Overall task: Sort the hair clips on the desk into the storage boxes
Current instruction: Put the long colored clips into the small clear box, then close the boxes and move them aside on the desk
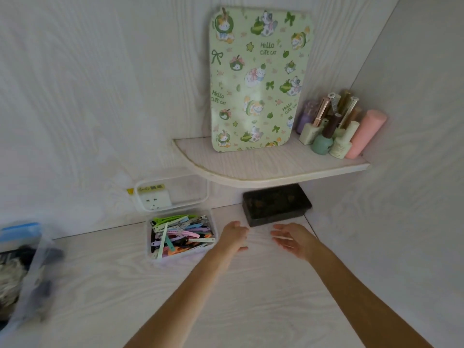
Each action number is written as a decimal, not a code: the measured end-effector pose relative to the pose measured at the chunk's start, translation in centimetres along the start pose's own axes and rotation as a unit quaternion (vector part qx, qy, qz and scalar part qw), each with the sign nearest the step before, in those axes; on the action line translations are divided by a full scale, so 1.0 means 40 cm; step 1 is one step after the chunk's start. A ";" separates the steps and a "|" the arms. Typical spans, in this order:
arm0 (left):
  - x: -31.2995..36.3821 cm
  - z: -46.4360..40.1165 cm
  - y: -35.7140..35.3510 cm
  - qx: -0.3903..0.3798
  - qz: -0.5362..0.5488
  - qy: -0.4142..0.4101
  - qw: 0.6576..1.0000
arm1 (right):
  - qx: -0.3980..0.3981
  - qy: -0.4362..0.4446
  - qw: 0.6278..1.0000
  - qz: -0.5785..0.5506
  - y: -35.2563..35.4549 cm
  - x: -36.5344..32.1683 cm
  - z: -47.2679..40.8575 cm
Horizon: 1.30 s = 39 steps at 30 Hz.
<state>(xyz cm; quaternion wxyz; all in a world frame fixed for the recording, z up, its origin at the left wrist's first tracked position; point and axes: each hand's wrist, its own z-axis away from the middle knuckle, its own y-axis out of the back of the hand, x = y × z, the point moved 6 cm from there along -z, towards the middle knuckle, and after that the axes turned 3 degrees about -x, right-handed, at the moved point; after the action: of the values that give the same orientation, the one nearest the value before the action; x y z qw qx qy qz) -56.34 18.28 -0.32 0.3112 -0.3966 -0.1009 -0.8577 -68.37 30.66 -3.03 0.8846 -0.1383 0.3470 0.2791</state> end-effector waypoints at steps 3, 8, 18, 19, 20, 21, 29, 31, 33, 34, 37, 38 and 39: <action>-0.010 0.057 0.155 0.099 0.021 -0.139 0.985 | -0.044 0.025 0.998 0.029 -0.109 -0.027 0.018; -0.060 0.097 0.443 0.290 0.027 -0.126 0.948 | -0.068 0.035 0.977 0.198 -0.316 -0.072 0.018; -0.059 0.050 0.550 0.242 -0.232 -0.054 0.941 | -0.029 0.132 0.859 0.494 -0.424 -0.004 -0.021; -0.067 0.041 0.550 0.211 -0.196 -0.050 0.956 | -0.026 0.136 0.857 0.497 -0.425 0.003 -0.014; -0.076 0.039 0.550 0.181 -0.179 -0.042 0.966 | -0.030 0.138 0.855 0.499 -0.429 0.014 -0.010; -0.087 0.038 0.549 0.155 -0.180 -0.043 0.970 | -0.038 0.134 0.849 0.510 -0.434 0.026 -0.004; -0.107 0.082 0.579 0.129 -0.084 -0.043 0.987 | -0.171 0.122 0.902 0.377 -0.480 -0.036 0.035; -0.047 0.104 0.571 0.134 -0.020 -0.117 0.984 | -0.162 0.179 0.915 0.325 -0.489 -0.083 0.039; -0.008 0.130 0.568 0.134 -0.018 -0.159 0.978 | -0.133 0.188 0.925 0.303 -0.486 -0.104 0.033; 0.000 0.144 0.568 0.139 -0.024 -0.166 0.976 | -0.112 0.184 0.930 0.297 -0.471 -0.106 0.028; -0.035 0.174 0.581 0.127 -0.089 -0.182 0.971 | -0.127 0.189 0.939 0.256 -0.426 -0.095 0.040; -0.063 0.176 0.574 0.101 -0.109 -0.180 0.972 | -0.156 0.202 0.931 0.260 -0.409 -0.086 0.049; -0.092 0.177 0.572 0.078 -0.137 -0.171 0.973 | -0.185 0.210 0.922 0.269 -0.397 -0.077 0.056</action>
<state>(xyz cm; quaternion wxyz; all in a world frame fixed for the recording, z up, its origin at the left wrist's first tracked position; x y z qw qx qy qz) -36.11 4.94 -0.03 0.1985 -0.4939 -0.2727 -0.8014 -59.67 17.63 1.53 0.6416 -0.2562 0.4916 0.5302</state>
